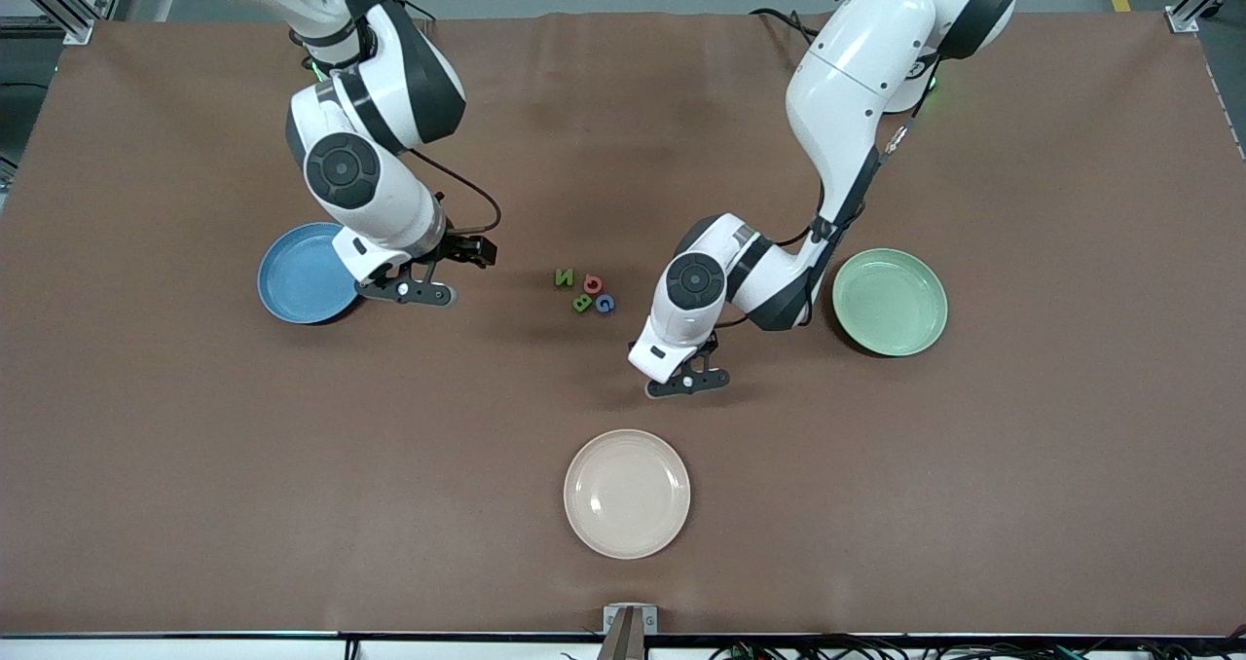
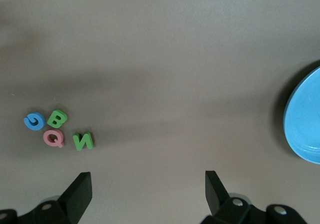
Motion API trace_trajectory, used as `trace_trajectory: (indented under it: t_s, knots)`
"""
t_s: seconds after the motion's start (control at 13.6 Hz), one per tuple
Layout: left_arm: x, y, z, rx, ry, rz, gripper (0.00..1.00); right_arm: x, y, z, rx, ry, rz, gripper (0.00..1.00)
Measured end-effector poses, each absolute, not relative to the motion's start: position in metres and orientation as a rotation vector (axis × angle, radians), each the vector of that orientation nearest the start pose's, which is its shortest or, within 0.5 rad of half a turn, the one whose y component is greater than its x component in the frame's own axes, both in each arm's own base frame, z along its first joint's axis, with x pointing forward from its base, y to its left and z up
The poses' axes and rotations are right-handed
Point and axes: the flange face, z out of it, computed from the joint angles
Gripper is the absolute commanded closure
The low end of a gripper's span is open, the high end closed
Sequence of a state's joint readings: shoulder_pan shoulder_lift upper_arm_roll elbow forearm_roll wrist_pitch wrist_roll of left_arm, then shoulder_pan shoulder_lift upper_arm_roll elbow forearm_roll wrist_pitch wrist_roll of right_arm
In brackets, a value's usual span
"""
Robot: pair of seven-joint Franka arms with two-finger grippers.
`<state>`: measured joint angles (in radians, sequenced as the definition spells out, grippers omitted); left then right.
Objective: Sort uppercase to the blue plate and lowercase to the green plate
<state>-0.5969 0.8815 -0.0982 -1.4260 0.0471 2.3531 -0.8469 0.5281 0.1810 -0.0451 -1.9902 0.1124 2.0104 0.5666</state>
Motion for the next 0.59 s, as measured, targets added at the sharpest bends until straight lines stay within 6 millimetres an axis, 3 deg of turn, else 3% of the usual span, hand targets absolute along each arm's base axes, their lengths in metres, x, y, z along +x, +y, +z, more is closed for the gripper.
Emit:
trace_trajectory:
  t_s: [0.59]
  knots:
    - [0.5708,-0.4549,0.175,-3.187,-0.299,-0.016,0.74,0.5007,0.2707,0.3576,-3.124,0.232,0.287,0.0]
